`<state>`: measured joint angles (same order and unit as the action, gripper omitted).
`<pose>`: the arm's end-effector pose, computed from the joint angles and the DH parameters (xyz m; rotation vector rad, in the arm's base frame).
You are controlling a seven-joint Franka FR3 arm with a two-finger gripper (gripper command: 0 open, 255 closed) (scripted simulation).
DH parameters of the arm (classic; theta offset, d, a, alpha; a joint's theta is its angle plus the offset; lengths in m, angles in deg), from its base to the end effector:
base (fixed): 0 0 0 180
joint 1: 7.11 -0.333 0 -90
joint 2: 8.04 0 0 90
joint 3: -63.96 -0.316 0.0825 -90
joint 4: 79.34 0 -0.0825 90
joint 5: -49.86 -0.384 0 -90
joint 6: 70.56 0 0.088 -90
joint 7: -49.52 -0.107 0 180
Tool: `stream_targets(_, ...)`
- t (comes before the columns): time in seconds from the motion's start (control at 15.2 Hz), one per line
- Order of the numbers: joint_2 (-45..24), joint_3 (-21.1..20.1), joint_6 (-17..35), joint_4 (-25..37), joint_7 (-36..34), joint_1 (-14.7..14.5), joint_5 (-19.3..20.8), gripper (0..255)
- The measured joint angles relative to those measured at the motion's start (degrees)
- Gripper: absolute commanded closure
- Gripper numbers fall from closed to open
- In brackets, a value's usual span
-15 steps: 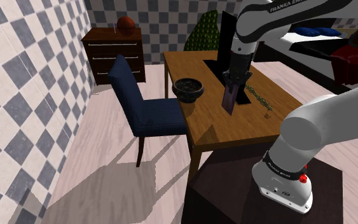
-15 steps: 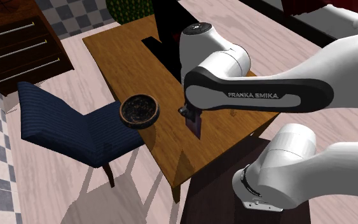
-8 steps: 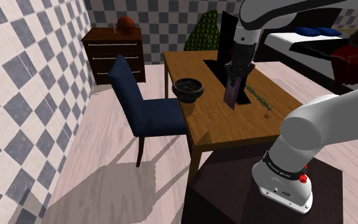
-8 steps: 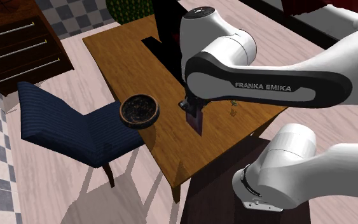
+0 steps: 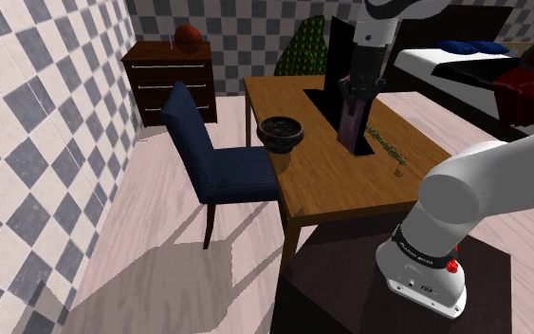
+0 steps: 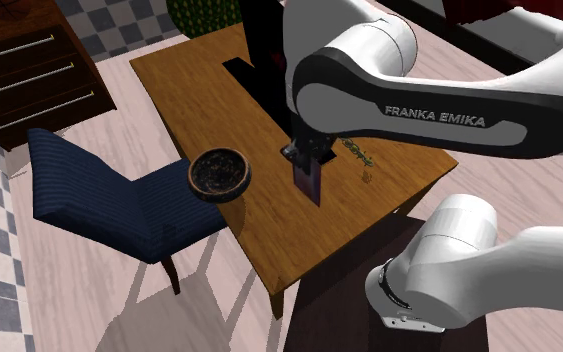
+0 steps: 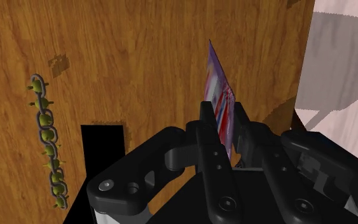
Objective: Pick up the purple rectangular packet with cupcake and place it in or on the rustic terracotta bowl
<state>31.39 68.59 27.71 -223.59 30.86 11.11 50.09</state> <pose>0.3040 -0.1309 0.4939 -2.8977 1.0616 0.1770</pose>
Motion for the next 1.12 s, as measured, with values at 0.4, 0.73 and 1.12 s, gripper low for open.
stream_targets(0.4, -3.2, -0.38, -2.62, 5.85, -0.46, -0.43, -0.48, 255)
stream_targets(0.73, -14.28, -1.43, -1.99, 16.33, -1.9, -1.63, -1.86, 255)
stream_targets(1.12, -26.1, -2.09, -3.72, 29.91, -2.99, -2.4, -2.72, 255)
